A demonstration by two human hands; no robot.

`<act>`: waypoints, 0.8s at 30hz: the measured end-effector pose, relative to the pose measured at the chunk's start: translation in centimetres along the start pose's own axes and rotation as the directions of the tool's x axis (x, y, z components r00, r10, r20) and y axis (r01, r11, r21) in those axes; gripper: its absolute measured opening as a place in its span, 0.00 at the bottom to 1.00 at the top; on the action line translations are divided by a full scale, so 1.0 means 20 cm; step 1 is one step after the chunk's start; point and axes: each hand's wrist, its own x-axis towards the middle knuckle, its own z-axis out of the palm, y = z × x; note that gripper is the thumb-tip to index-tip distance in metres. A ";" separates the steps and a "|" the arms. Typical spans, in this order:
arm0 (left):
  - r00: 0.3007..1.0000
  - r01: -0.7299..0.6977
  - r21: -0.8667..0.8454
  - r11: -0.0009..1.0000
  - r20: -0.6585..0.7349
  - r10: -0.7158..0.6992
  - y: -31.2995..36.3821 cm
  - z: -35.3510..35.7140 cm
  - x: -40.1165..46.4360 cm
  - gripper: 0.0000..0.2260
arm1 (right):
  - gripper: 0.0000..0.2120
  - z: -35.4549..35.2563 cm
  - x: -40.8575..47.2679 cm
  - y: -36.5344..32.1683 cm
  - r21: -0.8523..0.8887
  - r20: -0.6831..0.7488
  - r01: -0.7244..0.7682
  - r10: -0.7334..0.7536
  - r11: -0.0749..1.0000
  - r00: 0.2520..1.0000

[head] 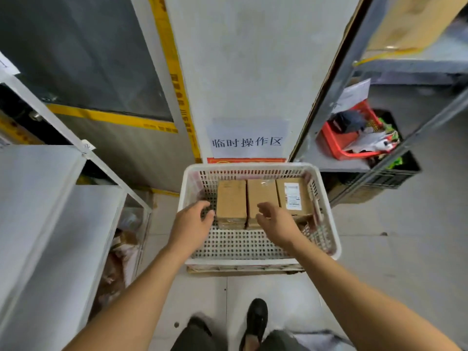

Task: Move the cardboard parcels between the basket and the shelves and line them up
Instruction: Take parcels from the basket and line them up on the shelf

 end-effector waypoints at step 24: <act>0.905 0.366 -0.113 0.924 0.273 -0.325 -0.55 0.92 1.10 0.32 | 0.30 0.70 1.13 0.39 0.035 0.088 -0.254 0.250 0.967 0.964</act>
